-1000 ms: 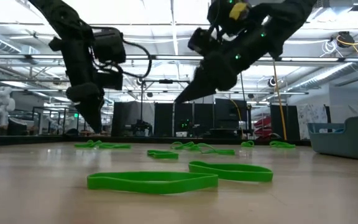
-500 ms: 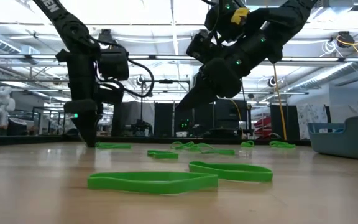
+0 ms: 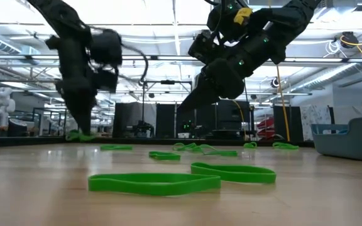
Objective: Sort rubber bands into baskets
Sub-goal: Put the green rubber band into the green bin
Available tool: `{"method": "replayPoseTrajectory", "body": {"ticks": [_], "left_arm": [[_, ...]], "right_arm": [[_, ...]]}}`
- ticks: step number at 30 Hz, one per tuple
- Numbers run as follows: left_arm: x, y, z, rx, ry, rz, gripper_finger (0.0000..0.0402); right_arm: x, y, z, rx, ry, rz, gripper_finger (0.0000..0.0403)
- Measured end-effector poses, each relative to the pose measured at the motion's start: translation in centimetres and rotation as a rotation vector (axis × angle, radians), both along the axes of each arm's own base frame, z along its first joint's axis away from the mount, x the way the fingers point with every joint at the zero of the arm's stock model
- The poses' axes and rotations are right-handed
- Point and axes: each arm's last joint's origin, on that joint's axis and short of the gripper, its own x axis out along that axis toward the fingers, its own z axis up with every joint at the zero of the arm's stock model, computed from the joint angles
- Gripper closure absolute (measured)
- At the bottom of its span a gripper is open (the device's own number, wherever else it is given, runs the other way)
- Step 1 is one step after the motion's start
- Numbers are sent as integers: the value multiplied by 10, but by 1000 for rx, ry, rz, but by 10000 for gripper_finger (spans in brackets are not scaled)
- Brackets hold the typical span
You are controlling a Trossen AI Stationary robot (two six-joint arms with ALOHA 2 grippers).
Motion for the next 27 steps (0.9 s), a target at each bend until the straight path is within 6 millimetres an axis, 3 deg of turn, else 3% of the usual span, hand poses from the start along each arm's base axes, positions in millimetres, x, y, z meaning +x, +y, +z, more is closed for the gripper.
{"method": "replayPoseTrajectory", "body": {"ticks": [9, 19, 27], "left_arm": [[-13, -69, 44, -172, -168, 38, 400], [-39, -164, 49, -381, -77, 1, 401], [-71, -218, 48, -468, -14, 29, 401]], "right_arm": [[0, 2, 0, -1, -3, 6, 401], [0, 4, 0, 19, -2, -1, 401], [0, 5, 0, 20, -3, 0, 401]]}}
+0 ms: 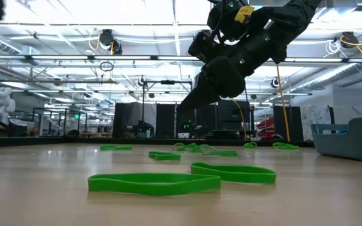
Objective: Sort rubber bands into baskets
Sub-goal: Put the green rubber band into the green bin
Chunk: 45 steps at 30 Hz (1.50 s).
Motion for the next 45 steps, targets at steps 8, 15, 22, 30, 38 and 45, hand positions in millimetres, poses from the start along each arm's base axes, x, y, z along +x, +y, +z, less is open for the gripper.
{"method": "replayPoseTrajectory", "body": {"ticks": [8, 15, 22, 30, 38, 45], "left_arm": [[0, -40, -16, -60, -25, -65, 401], [7, -44, -37, 29, 32, -68, 386], [8, -44, -38, 40, 22, -89, 325], [12, -40, -37, -17, 73, -134, 293], [30, -20, -29, 6, -55, -266, 292], [54, 18, -15, 222, -331, -375, 292]], "right_arm": [[0, 0, 0, 2, 0, -1, 401], [0, 0, 0, 2, -4, -1, 401], [0, 0, 0, 3, -6, -2, 401], [0, 0, 0, 12, -7, -8, 401], [-11, 7, 13, 81, 40, -48, 401], [-42, -21, 47, 63, 98, -314, 402]]}}
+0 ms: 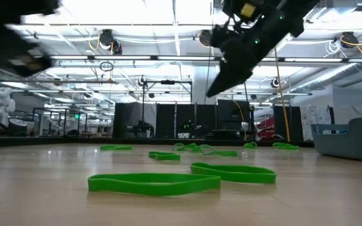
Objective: Sort rubber bands into baskets
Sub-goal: Put the green rubber band into the green bin
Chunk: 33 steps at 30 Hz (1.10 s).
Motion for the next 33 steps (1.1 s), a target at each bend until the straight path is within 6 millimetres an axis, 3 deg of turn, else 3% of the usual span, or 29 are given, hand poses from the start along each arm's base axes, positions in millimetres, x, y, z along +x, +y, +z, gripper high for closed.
{"method": "replayPoseTrajectory", "body": {"ticks": [4, 9, 12, 15, 20, 27, 33], "left_arm": [[14, 23, 3, 221, -157, -19, 292], [30, 53, 4, 361, -242, -83, 292], [38, 77, 0, 395, -292, -78, 292], [42, 101, -10, 324, -352, -75, 292], [41, 132, -21, 198, -422, -2, 292], [44, 132, -15, 108, -491, -48, 292], [44, 132, -15, 111, -492, -54, 292]], "right_arm": [[-29, -45, 2, 73, 149, -225, 402], [-63, -98, -7, 159, 294, -482, 402], [-78, -118, -9, 184, 335, -570, 403], [-91, -137, -9, 216, 324, -671, 399], [-113, -159, -19, 307, 401, -766, 353], [-114, -172, -31, 281, 433, -765, 258], [-111, -175, -45, 280, 490, -747, 215]]}}
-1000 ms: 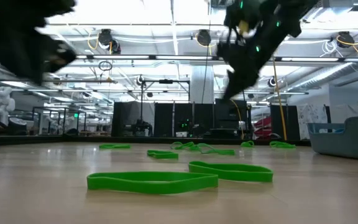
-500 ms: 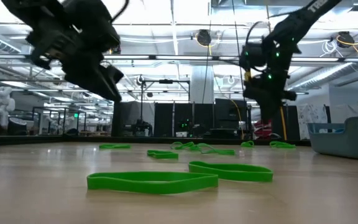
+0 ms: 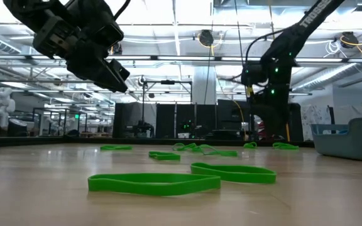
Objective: Sort rubber bands into baskets
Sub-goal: Put the green rubber band into the green bin
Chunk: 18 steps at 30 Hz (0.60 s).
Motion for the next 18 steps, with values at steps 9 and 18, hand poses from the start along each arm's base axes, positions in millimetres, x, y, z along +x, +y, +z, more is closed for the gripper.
{"method": "replayPoseTrajectory", "body": {"ticks": [9, 18], "left_arm": [[0, 0, 0, -11, 6, 0, 292], [0, 0, 0, -26, 11, 9, 292]], "right_arm": [[4, -7, -32, 12, 150, 15, 210], [-1, -10, -30, -3, 163, -8, 344]]}}
